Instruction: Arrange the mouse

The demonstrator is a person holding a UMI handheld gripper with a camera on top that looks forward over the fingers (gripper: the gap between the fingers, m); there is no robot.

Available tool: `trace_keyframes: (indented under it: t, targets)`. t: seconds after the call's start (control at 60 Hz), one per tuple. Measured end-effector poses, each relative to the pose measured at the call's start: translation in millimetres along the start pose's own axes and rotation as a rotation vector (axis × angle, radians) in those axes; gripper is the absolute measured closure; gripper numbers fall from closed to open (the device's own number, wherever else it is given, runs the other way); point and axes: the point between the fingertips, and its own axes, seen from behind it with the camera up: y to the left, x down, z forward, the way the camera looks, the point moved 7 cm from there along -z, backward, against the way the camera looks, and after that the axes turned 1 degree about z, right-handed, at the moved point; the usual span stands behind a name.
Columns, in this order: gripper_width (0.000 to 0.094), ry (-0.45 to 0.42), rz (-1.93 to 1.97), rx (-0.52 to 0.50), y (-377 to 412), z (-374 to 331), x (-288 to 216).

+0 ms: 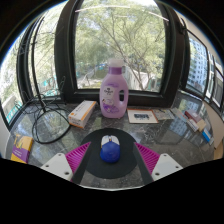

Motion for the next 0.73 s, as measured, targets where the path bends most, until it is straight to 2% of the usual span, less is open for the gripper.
trace_keyframes:
  t: [0.383,0.567,0.733]
  targets:
    - [0.0085,-0.065,-0.012,0.007,16.4,-154.8,27.5]
    - [0.0082,-0.061,-0.017,0.008,20.1,-191.2,52.0]
    - [0.0079,-0.074,-0.017,0.012,20.1,-208.0,54.8]
